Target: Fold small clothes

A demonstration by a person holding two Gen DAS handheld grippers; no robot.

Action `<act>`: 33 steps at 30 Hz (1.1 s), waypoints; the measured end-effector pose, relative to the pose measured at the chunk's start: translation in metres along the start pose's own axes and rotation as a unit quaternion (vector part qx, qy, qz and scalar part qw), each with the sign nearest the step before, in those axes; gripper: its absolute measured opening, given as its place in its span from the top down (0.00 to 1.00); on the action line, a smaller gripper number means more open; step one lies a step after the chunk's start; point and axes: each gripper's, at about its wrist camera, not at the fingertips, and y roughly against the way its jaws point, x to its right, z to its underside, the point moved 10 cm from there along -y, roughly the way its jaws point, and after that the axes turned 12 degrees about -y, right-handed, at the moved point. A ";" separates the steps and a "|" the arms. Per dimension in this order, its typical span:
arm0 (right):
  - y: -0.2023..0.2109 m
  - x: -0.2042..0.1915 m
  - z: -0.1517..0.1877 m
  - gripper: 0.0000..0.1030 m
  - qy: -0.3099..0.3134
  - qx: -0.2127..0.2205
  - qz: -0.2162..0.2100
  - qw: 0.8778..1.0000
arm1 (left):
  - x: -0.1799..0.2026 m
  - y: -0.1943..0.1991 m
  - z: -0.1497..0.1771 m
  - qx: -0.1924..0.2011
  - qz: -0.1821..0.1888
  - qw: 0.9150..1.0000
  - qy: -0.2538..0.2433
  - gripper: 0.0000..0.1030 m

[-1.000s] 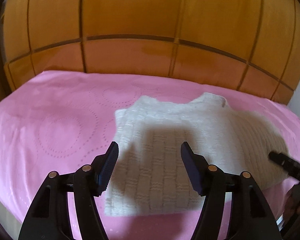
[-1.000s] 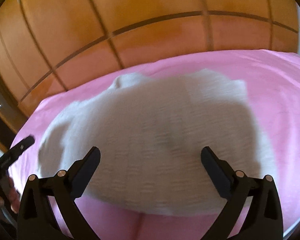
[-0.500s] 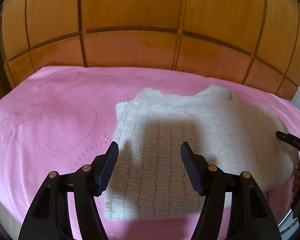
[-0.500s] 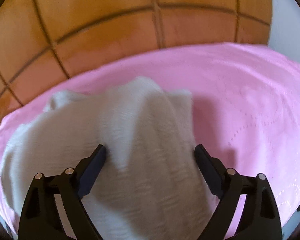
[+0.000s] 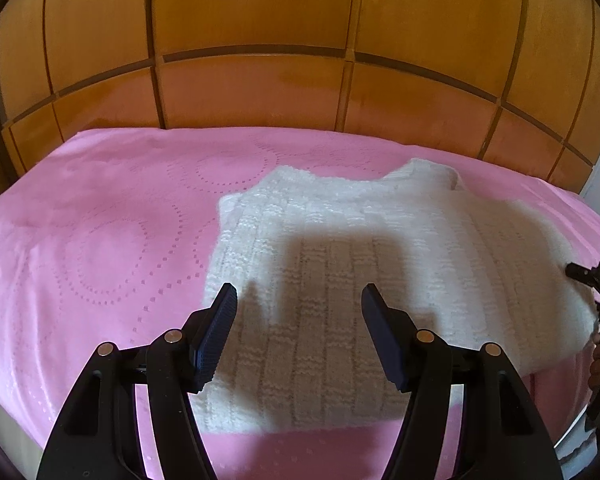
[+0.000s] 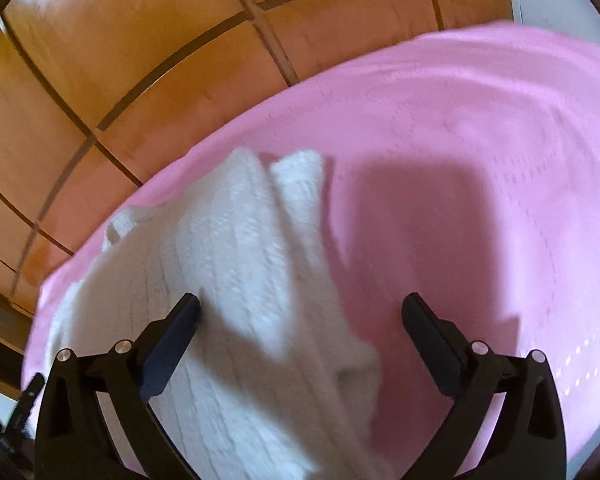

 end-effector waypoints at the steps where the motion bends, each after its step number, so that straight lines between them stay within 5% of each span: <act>1: 0.002 0.002 0.001 0.02 -0.001 -0.002 -0.005 1.000 | 0.002 0.002 -0.001 0.003 0.001 1.000 -0.001 0.38; 7: 0.015 -0.004 0.022 0.05 0.017 -0.034 -0.044 0.998 | 0.020 0.004 -0.003 0.007 0.014 1.000 -0.017 0.38; 12: 0.017 -0.017 0.037 0.30 0.027 -0.059 -0.068 0.996 | 0.039 0.001 -0.003 0.006 0.025 0.999 -0.038 0.38; 16: 0.013 -0.019 0.039 0.37 0.030 -0.063 -0.065 0.995 | 0.056 -0.005 -0.002 0.002 0.032 0.998 -0.061 0.38; 21: 0.010 -0.021 0.039 0.64 0.035 -0.070 -0.058 0.995 | 0.069 -0.018 0.001 -0.011 0.037 0.996 -0.081 0.38; 33: 0.029 -0.053 0.031 0.79 0.078 -0.082 -0.045 0.993 | 0.069 -0.030 0.011 -0.026 0.047 0.996 -0.066 0.33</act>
